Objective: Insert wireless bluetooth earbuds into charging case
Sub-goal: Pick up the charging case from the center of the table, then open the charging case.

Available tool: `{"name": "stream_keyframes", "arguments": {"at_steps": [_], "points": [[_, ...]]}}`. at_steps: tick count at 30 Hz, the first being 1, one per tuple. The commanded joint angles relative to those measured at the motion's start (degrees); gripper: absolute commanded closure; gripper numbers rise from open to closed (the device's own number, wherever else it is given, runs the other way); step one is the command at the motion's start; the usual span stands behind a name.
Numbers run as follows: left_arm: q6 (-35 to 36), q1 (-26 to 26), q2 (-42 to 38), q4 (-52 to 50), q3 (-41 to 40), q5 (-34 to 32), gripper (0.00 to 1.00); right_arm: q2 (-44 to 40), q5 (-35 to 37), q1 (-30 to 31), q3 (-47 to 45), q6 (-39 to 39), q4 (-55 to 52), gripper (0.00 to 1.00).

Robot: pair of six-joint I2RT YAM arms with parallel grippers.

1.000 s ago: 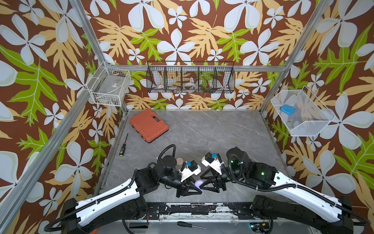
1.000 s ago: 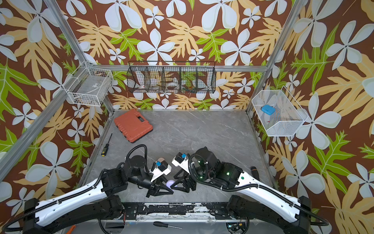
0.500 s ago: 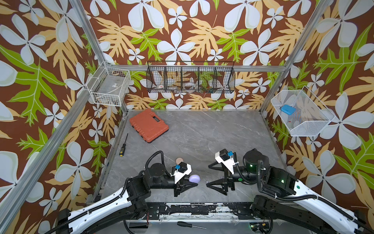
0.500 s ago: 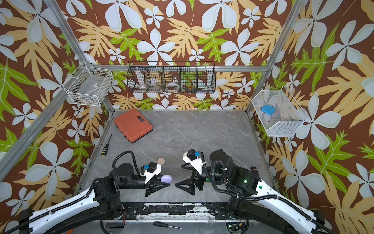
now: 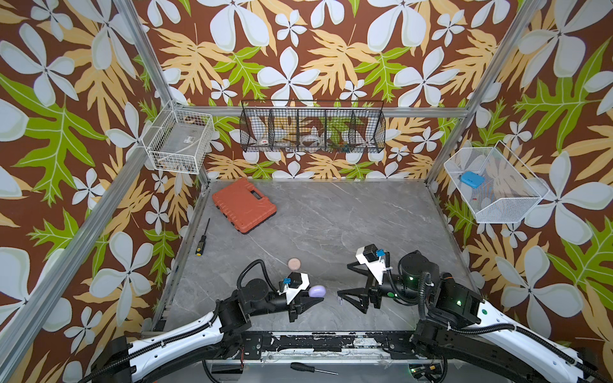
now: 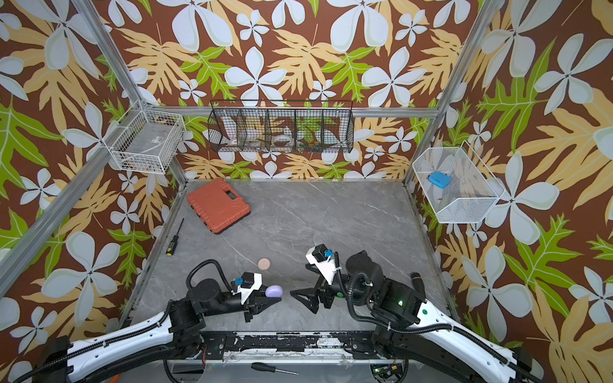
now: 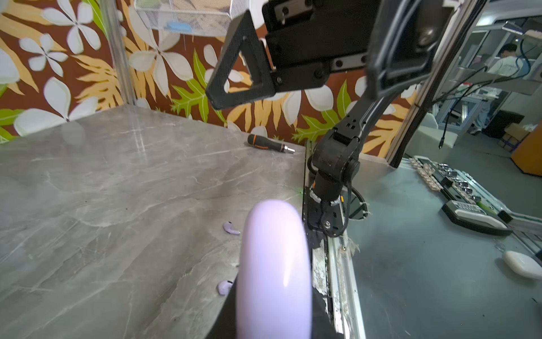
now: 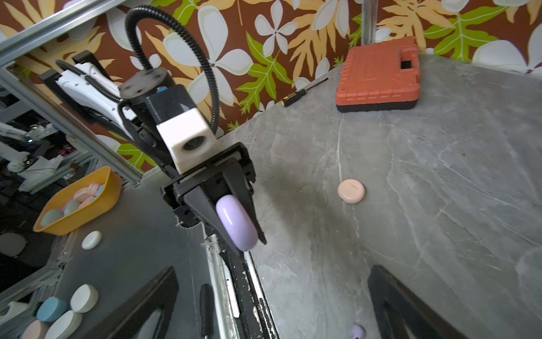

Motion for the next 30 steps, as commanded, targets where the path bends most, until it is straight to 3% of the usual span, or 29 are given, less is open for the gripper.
{"name": "stream_keyframes", "arguments": {"at_steps": [1, 9, 13, 30], "points": [[-1.5, 0.0, 0.2, 9.9, -1.5, -2.4, 1.0, -0.1, 4.1, 0.0, -0.8, 0.2, 4.5, 0.0], [-2.5, 0.0, 3.3, 13.2, -1.8, -2.1, 1.0, 0.0, 5.6, 2.4, -2.7, 1.0, 9.2, 0.0], [-2.3, 0.0, 3.1, 12.8, -1.6, -2.5, 1.0, 1.7, 11.2, 7.0, -1.4, -0.6, 7.9, 0.0], [-2.6, 0.1, 6.0, 10.8, 0.2, 3.5, 1.0, 7.3, 18.0, 13.4, -0.8, -4.3, 8.4, 0.0]]}}
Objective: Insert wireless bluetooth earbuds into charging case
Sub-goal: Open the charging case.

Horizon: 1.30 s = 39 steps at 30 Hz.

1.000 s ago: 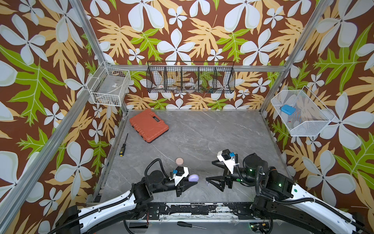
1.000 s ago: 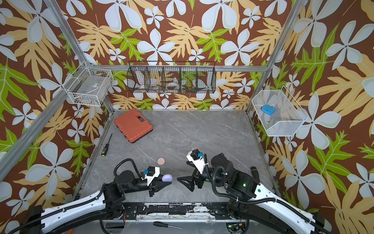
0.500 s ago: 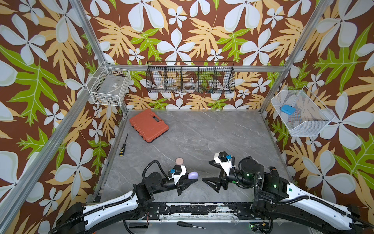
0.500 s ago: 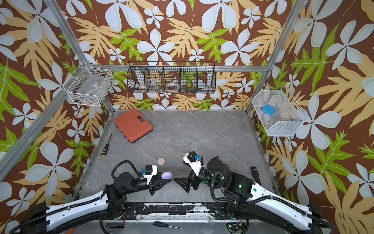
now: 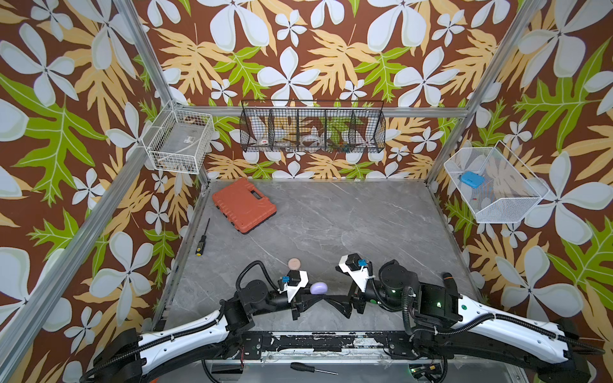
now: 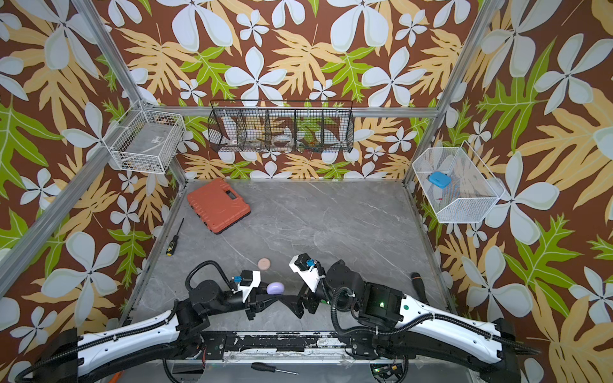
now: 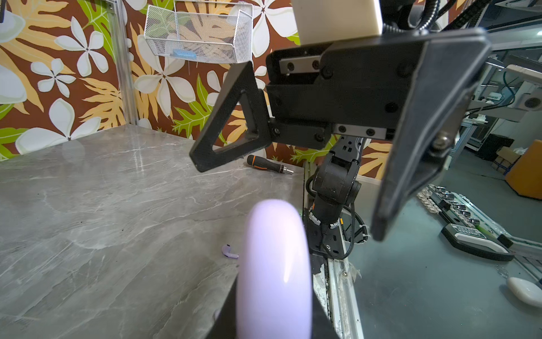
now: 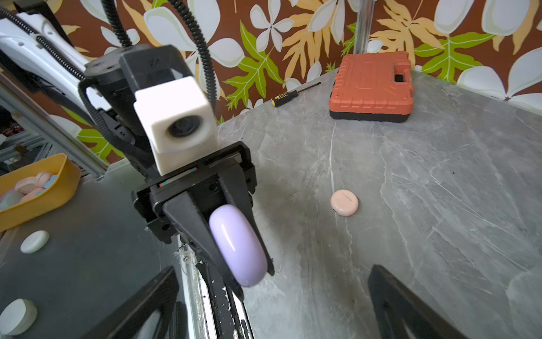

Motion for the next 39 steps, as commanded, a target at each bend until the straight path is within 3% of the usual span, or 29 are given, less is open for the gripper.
{"name": "stream_keyframes", "arguments": {"at_steps": [1, 32, 39], "points": [[0.1, 0.0, 0.5, 0.4, 0.7, 2.7, 1.0, 0.6, 3.2, 0.5, 0.6, -1.7, 0.3, 0.0], [0.8, 0.1, 0.6, 0.5, 0.5, 6.2, 1.0, 0.9, 13.5, 0.5, 2.7, -3.5, -3.2, 0.0], [9.6, 0.0, -3.5, -2.9, 0.0, 1.1, 1.0, -4.9, 17.1, 0.5, 7.6, 3.6, -7.7, 0.0]]}}
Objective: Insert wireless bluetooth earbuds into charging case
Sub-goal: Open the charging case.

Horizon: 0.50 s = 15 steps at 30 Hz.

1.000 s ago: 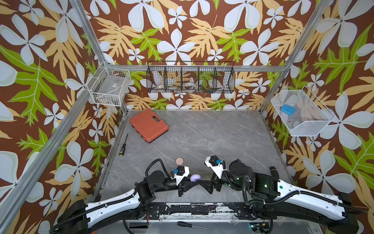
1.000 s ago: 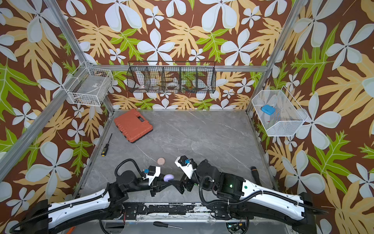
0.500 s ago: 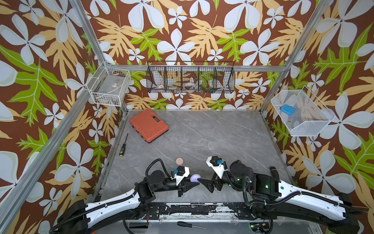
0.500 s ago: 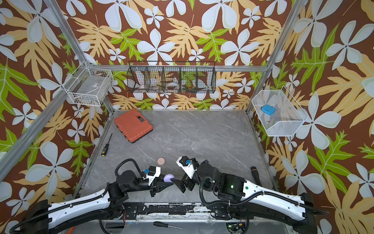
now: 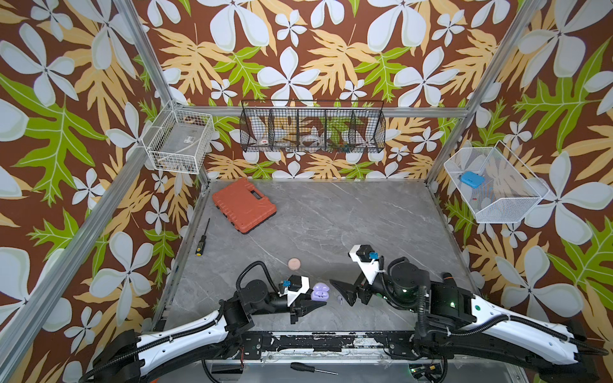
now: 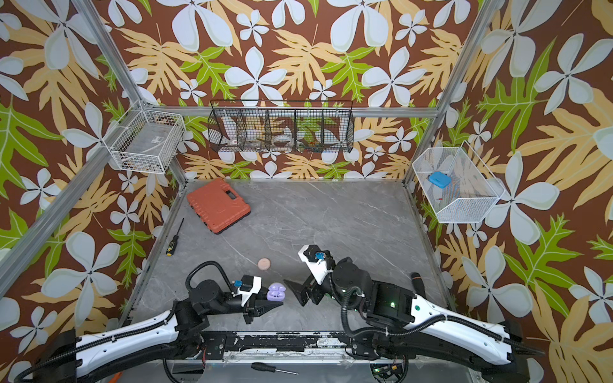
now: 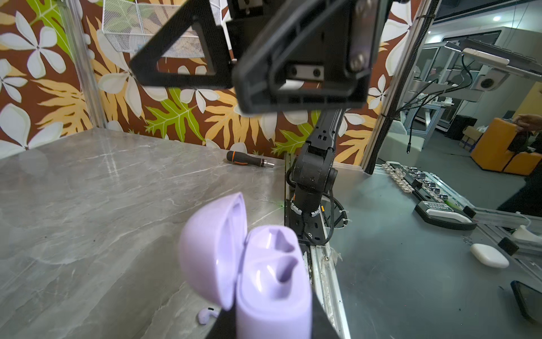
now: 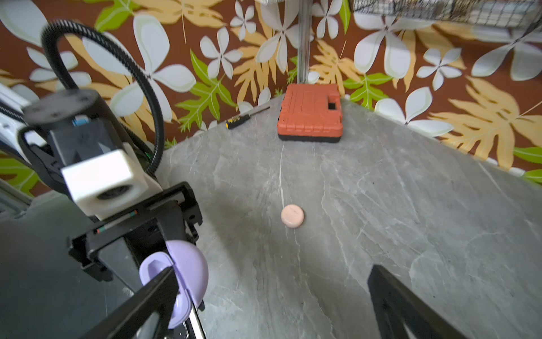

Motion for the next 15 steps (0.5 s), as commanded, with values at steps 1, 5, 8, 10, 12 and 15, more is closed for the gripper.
{"name": "stream_keyframes", "arguments": {"at_steps": [1, 5, 8, 10, 12, 15], "points": [[8.6, 0.0, -1.7, -2.9, 0.5, -4.9, 1.0, -2.1, 5.1, 0.0, 2.0, 5.5, -3.5, 0.0], [14.8, -0.6, -3.2, -8.3, 3.7, -8.2, 1.0, -3.7, 13.5, -0.5, 3.2, 13.1, -12.2, 0.0], [18.7, -1.4, -4.4, -8.5, 4.7, -10.9, 1.0, -4.2, 15.0, -2.3, 1.2, 19.0, -18.0, 0.0], [22.0, -1.5, -5.0, -8.5, 4.1, -13.5, 1.0, -4.7, 13.7, -4.4, -0.6, 23.3, -21.1, 0.0], [22.8, -1.4, -5.9, -6.1, 2.0, -15.9, 1.0, -5.4, 11.9, -6.7, -2.8, 26.0, -23.0, 0.01], [20.4, -1.4, -8.1, -1.8, -0.6, -17.6, 1.0, -6.7, 10.2, -9.5, -6.7, 29.7, -24.8, 0.05]]}}
